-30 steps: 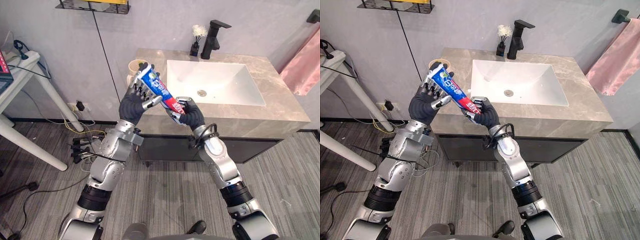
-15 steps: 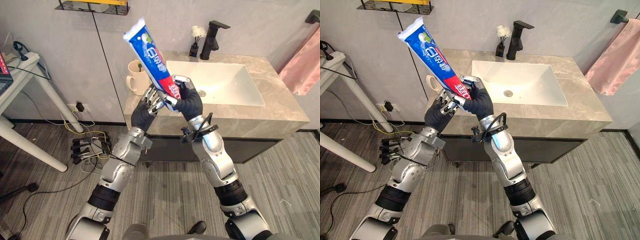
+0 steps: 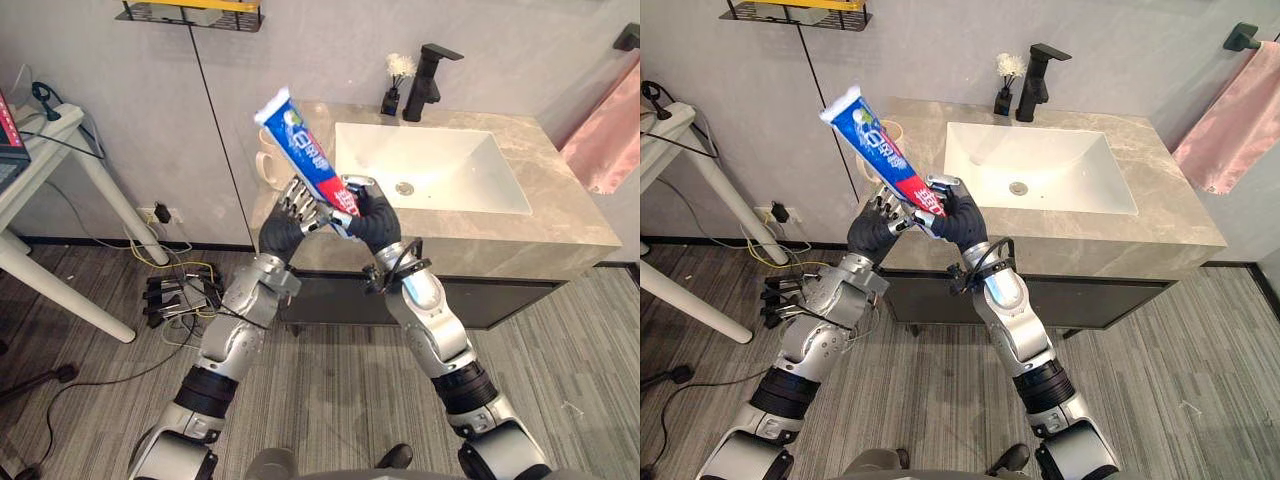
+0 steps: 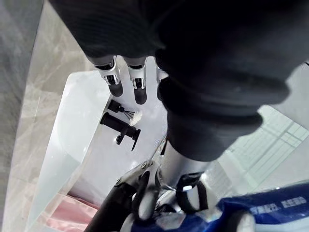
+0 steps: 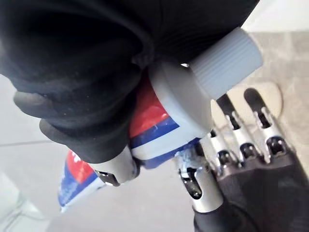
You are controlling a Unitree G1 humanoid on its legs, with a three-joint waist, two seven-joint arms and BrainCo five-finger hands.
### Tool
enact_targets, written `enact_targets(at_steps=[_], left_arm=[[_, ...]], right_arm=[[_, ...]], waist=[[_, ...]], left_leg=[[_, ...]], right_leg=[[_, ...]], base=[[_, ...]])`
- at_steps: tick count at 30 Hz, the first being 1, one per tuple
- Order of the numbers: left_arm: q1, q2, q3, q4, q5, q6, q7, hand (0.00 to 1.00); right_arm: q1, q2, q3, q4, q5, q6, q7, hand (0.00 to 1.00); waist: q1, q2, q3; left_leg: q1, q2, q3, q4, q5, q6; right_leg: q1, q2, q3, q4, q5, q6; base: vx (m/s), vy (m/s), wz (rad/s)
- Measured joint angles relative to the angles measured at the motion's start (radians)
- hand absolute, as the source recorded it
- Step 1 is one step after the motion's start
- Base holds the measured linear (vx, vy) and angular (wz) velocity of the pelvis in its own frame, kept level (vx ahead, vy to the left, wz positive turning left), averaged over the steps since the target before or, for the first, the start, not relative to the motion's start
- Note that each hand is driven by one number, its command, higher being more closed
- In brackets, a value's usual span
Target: Organize washtable
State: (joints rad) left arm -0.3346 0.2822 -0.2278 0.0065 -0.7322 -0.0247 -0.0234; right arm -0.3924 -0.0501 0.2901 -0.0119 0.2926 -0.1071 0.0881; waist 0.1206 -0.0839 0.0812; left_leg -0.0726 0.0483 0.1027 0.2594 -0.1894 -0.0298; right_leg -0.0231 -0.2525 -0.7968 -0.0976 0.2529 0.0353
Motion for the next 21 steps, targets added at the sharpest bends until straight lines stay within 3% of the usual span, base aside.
enact_targets(at_steps=[5,21], left_arm=[[-0.035,0.021,0.084,0.0,-0.003,-0.001,-0.019,0.0],[-0.019,0.066,0.104,-0.021,-0.045,0.005,-0.085,0.0]], right_arm=[[0.025,-0.013,-0.061,0.071,-0.029,0.01,-0.004,1.0],[0.038,-0.015,-0.105,0.069,-0.042,0.017,-0.003,1.0]], waist=[[0.003,-0.001,0.0],[0.0,-0.001,-0.001]], left_leg=[[0.001,0.0,0.0,0.0,0.002,0.001],[0.004,-0.001,0.0,-0.002,0.003,0.0]], right_leg=[[0.001,0.0,0.0,0.0,0.0,0.0],[0.004,0.0,0.001,0.0,0.0,0.0]], base=[[0.0,0.0,0.0],[0.0,0.0,0.0]])
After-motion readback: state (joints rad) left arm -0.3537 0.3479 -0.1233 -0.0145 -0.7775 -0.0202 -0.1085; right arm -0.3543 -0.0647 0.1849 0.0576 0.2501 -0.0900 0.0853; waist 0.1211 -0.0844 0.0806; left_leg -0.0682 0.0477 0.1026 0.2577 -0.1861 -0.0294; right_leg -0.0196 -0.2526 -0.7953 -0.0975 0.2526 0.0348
